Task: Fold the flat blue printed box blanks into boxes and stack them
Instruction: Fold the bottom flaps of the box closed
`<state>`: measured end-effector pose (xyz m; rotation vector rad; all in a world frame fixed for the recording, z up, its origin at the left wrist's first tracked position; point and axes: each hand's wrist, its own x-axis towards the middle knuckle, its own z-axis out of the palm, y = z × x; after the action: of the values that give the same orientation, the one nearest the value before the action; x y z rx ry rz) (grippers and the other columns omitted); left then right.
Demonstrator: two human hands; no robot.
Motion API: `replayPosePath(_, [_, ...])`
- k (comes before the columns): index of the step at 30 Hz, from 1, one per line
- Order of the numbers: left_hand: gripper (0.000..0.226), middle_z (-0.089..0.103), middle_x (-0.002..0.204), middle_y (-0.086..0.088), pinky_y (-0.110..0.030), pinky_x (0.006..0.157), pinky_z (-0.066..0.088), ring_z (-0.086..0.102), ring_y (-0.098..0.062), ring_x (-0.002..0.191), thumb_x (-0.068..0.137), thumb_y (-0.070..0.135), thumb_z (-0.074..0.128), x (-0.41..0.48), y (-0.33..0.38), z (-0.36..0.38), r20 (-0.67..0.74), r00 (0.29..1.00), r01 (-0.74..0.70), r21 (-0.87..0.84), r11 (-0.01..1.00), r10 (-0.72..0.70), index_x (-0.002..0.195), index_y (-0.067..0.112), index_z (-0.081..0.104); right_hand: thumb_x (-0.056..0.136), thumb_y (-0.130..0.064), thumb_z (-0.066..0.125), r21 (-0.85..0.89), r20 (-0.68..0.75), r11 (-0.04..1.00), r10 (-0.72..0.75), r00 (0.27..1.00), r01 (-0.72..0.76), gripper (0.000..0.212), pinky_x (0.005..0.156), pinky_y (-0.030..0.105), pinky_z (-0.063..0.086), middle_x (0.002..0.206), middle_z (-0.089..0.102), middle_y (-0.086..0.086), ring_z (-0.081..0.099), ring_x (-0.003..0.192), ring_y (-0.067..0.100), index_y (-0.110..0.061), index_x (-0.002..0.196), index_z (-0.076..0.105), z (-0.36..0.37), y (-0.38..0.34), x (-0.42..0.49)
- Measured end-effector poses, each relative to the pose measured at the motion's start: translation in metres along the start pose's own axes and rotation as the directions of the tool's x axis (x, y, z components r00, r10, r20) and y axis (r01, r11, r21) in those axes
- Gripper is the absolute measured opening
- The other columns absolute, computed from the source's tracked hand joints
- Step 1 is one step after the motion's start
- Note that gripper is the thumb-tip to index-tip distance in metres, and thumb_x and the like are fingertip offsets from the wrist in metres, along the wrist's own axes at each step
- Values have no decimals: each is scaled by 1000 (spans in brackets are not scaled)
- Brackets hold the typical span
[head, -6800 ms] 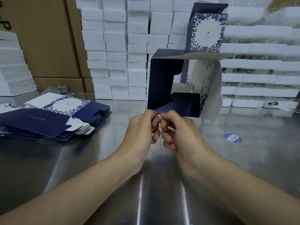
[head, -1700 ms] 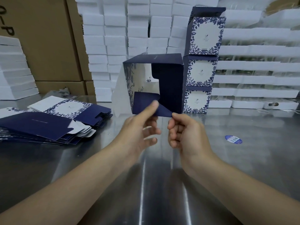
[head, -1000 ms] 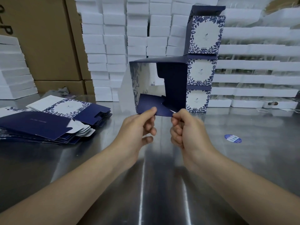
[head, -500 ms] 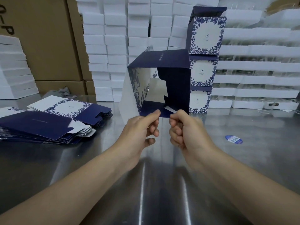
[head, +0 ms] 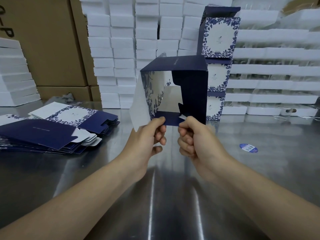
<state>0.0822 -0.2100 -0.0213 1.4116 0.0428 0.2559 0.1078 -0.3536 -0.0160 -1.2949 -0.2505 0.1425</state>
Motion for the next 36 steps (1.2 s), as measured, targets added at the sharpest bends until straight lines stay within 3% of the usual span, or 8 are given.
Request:
replayPosePath(4, [36, 44, 61, 4, -30, 65, 43, 53, -14, 61, 92, 44, 75, 0, -1, -2, -17, 1000, 11, -5, 1000, -11, 64, 25, 63, 90, -19, 55, -12, -35, 999, -33, 999, 33, 32, 54, 36, 12, 57, 19, 3, 15, 48, 17, -17, 60, 43, -1, -1, 0])
replayPosePath(8, [37, 44, 60, 5, -22, 56, 43, 51, -11, 58, 95, 37, 74, 1, 2, -2, 13, 1000, 12, -63, 998, -11, 61, 24, 64, 91, -25, 55, 24, 51, 1000, 14, 999, -15, 30, 47, 28, 19, 55, 29, -1, 23, 45, 15, -18, 63, 47, -2, -1, -1])
replayPosePath(14, [38, 42, 62, 3, -32, 69, 43, 52, -13, 62, 92, 44, 74, -2, 0, 0, 17, 1000, -17, -4, 1000, 17, 62, 25, 61, 89, -22, 55, 2, 85, 1000, 25, 996, -25, 34, 48, 28, 21, 52, 28, -2, 19, 46, 15, -19, 56, 49, 1, 1, -2])
replayPosePath(20, [47, 45, 58, 5, -33, 73, 42, 51, -10, 58, 97, 49, 66, -4, -2, 4, 136, 990, 23, 64, 998, -32, 56, 27, 58, 78, -32, 58, -35, 157, 999, 26, 987, -21, 28, 47, 25, 27, 50, 32, -1, 24, 44, 15, -21, 53, 49, 2, 2, -4])
replayPosePath(24, [41, 45, 59, 4, -31, 69, 41, 51, -10, 58, 91, 51, 68, -3, -1, 5, 133, 991, -6, 98, 995, -7, 59, 26, 58, 88, -42, 65, -71, 115, 997, 39, 993, -30, 43, 47, 25, 27, 48, 32, -2, 25, 43, 15, -21, 55, 47, 3, 0, -7])
replayPosePath(26, [39, 47, 60, 5, -32, 69, 42, 53, -10, 60, 89, 54, 66, -4, -2, 5, 140, 990, -5, 104, 995, -9, 61, 27, 61, 97, -34, 63, -37, 74, 999, -1, 997, 3, 46, 50, 27, 21, 45, 34, -2, 27, 40, 12, -18, 56, 49, 7, 0, -7])
replayPosePath(32, [56, 49, 59, 4, -33, 68, 41, 59, -12, 61, 108, 46, 44, -3, -2, 5, 128, 992, -12, 147, 989, -7, 60, 28, 67, 100, -35, 64, -44, -5, 998, 44, 999, -44, 45, 51, 28, 20, 50, 27, -1, 23, 44, 14, -19, 60, 50, 2, -2, -6])
replayPosePath(36, [58, 50, 60, 4, -32, 66, 39, 59, -12, 59, 110, 42, 44, -1, -1, 2, 91, 996, -40, 173, 984, 24, 58, 28, 67, 93, -47, 73, -121, -134, 993, -22, 991, 6, 32, 41, 20, 31, 57, 47, -4, 39, 42, 11, -21, 79, 61, -3, -4, -3])
